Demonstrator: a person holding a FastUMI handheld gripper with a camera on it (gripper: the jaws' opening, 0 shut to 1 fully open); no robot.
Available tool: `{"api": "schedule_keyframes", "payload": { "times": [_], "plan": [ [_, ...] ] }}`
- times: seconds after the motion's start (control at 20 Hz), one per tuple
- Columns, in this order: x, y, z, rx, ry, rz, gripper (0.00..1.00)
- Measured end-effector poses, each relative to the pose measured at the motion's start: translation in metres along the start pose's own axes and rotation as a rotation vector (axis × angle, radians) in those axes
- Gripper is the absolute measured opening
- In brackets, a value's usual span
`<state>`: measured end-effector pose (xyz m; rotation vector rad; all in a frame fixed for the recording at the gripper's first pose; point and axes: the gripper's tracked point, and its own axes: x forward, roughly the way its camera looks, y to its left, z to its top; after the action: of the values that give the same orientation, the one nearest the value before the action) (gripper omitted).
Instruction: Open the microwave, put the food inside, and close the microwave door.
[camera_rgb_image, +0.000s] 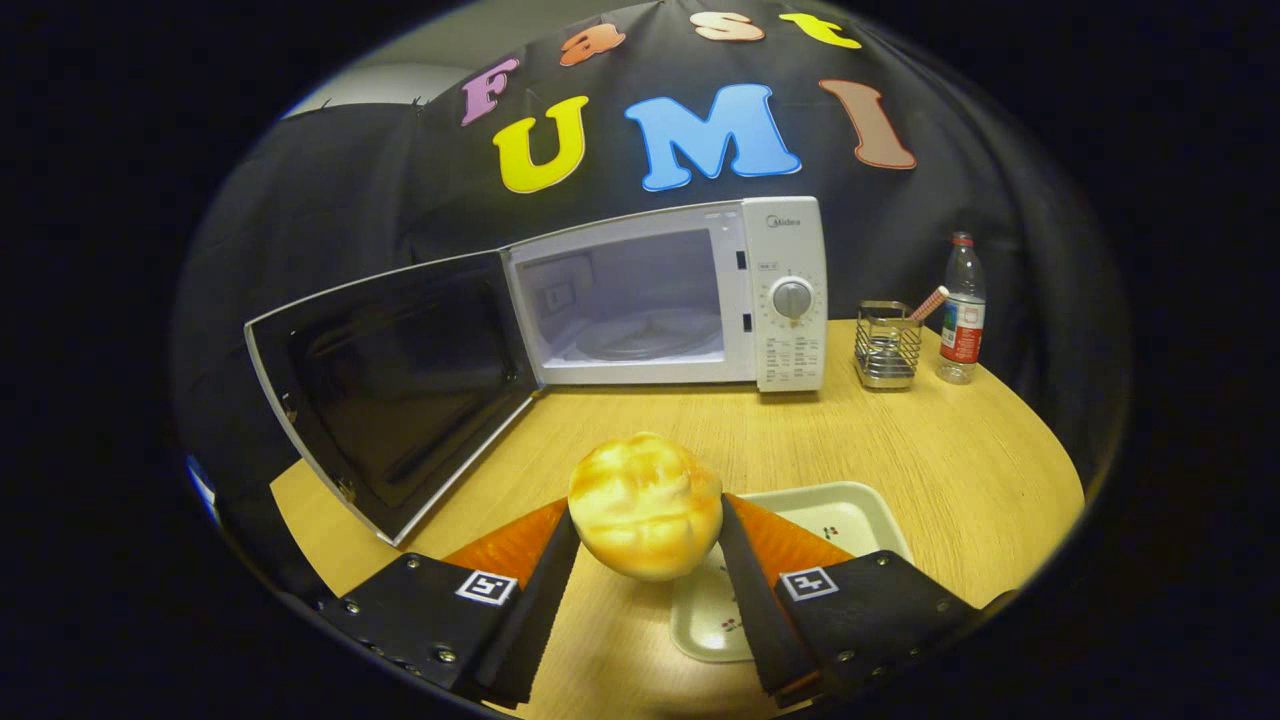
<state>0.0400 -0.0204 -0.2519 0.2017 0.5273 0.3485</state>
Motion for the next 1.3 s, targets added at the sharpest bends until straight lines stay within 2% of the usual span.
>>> {"api": "schedule_keyframes", "payload": {
  "times": [0.2, 0.5, 0.7, 0.95, 1.3],
  "plan": [
    [0.03, 0.026, 0.03, 0.058, -0.053, 0.042, 0.81],
    [0.084, 0.045, 0.07, 0.205, -0.095, 0.055, 0.8],
    [0.121, 0.051, 0.09, 0.231, -0.135, 0.033, 0.8],
    [0.175, 0.065, 0.112, 0.299, -0.158, 0.072, 0.8],
    [0.253, 0.052, 0.127, 0.368, -0.14, 0.006, 0.8]
  ]
}}
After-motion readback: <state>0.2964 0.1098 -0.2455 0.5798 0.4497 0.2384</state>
